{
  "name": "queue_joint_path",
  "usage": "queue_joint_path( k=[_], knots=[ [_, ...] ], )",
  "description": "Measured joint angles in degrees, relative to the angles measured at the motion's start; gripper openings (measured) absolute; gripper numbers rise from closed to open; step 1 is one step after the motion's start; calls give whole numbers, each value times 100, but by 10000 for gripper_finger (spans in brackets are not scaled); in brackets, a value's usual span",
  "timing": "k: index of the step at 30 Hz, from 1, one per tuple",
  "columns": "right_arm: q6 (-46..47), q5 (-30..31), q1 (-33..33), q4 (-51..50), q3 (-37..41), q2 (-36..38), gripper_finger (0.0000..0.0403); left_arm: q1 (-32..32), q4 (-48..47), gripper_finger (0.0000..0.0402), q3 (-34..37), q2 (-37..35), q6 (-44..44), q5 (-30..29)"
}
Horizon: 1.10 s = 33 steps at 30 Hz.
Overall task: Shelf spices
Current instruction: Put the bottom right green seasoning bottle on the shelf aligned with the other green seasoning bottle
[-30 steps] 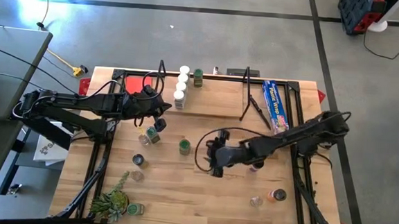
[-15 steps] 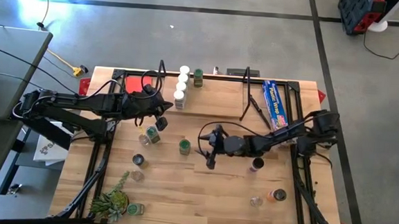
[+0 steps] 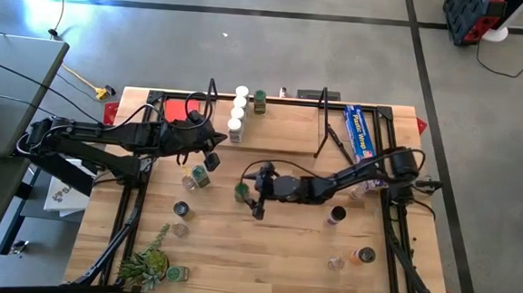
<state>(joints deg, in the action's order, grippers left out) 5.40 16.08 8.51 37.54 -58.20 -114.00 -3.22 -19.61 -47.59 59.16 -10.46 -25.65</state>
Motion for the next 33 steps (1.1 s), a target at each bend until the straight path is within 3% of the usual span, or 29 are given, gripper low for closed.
queue_joint_path(
  k=[10,17,20,27,30,33],
  knots=[
    [473,40,45,-306,-448,-290,314,0,-31,0,0,-2,-153,0],
    [620,773,261,-506,-476,-290,233,2,-16,0,0,-2,-190,0],
    [612,768,291,-513,-475,-243,190,2,-22,0,0,-2,-258,0],
    [-397,685,-206,-1846,-473,926,189,2,-25,0,0,-2,-296,230],
    [-1177,-57,-810,-2440,-474,1441,189,2,-24,0,0,-2,-302,427],
    [-1666,-1615,-1612,-2489,-476,1555,189,2,-23,0,0,-2,-302,605]
  ],
)
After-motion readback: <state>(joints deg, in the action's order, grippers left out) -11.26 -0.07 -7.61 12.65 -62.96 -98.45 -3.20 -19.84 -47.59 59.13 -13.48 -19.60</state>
